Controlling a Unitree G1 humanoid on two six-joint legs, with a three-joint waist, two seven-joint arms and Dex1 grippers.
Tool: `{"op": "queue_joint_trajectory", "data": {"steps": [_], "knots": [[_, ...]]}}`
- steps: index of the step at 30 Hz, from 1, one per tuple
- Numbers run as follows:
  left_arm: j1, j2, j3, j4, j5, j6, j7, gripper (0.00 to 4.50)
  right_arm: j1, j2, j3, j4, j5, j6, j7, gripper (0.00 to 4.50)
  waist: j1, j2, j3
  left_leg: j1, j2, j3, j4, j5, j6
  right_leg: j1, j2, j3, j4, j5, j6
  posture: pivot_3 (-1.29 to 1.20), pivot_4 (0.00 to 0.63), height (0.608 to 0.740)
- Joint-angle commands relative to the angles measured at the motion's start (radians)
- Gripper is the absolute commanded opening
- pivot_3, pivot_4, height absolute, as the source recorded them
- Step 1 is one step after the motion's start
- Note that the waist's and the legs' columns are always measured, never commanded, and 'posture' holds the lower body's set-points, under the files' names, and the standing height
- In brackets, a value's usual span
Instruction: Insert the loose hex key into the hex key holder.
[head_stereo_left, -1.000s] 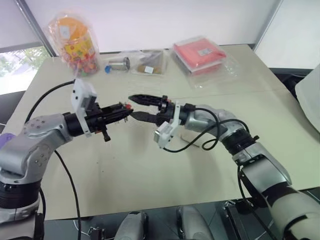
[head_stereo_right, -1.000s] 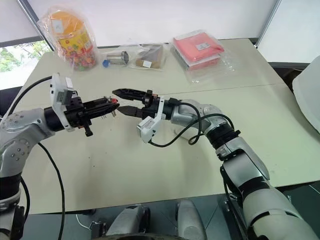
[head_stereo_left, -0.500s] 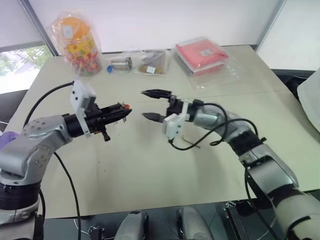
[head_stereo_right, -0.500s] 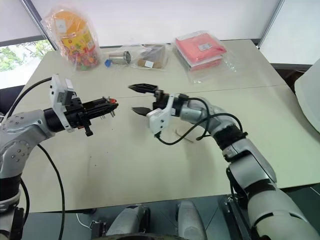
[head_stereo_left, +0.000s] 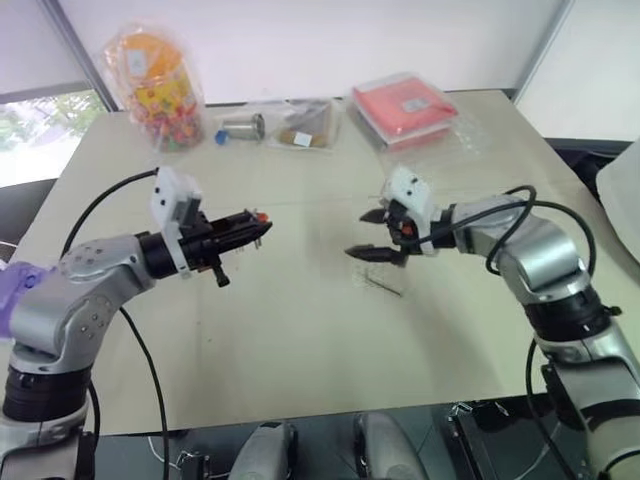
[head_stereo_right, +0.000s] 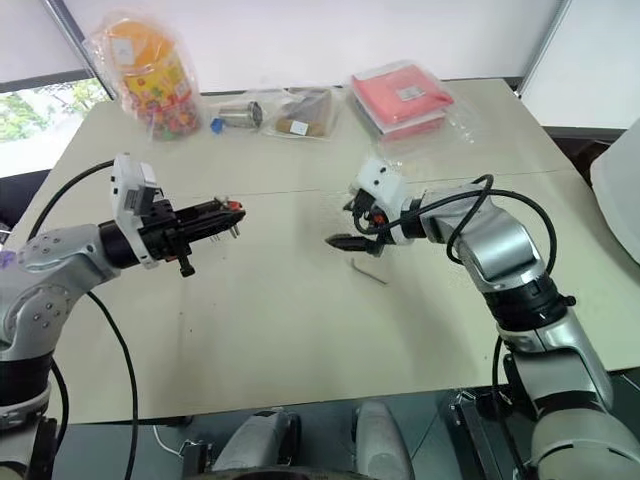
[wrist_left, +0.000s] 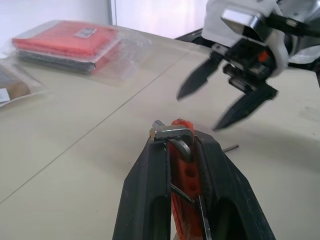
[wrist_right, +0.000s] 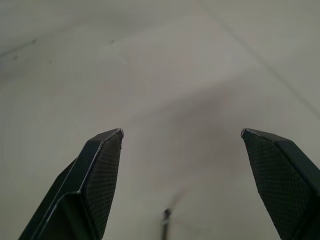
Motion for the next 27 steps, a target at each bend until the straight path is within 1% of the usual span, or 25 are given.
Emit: {"op": "queue_joint_trajectory", "data": {"steps": [1,6,12,21,27], "knots": [[-0.013,0.000,0.011,-0.009,0.009,-0.022,-0.004,0.11,0.029,-0.040,-0.006,-0.085,0.017,0.032,0.019,3.92,0.010,0.000,0.000,0.000,0.000,0.000,0.001,0.000,0.000,0.000,0.000,0.000,0.000,0.000,0.000,0.00,0.150,0.740],[-0.012,0.003,0.013,-0.011,0.011,-0.019,-0.005,0.11,0.083,-0.073,0.018,-0.120,-0.008,0.019,0.016,3.92,0.013,0.000,0.000,-0.002,0.000,0.000,0.005,-0.001,0.001,0.000,0.000,0.000,0.000,0.000,0.000,0.00,0.150,0.740],[-0.011,0.005,0.014,-0.010,0.020,-0.020,-0.006,0.11,0.136,-0.080,0.051,-0.097,-0.058,-0.026,0.001,3.92,0.013,0.000,0.000,-0.004,0.000,0.000,0.007,-0.002,0.003,0.000,0.000,-0.001,0.000,0.000,0.000,0.00,0.150,0.740],[-0.005,0.004,0.017,-0.020,0.024,-0.016,0.000,0.11,0.105,-0.047,0.088,0.020,-0.133,-0.097,0.001,3.92,0.013,0.000,0.000,-0.004,0.000,0.000,0.008,-0.002,0.003,0.000,0.000,-0.001,0.000,0.000,0.000,0.00,0.150,0.740],[0.003,0.005,0.023,-0.029,0.026,-0.014,0.010,0.11,0.096,-0.053,0.102,0.079,-0.163,-0.122,0.035,3.92,0.013,0.000,0.000,-0.004,0.000,0.000,0.008,-0.002,0.003,0.000,0.000,-0.001,0.000,0.000,0.000,0.00,0.150,0.740]]}}
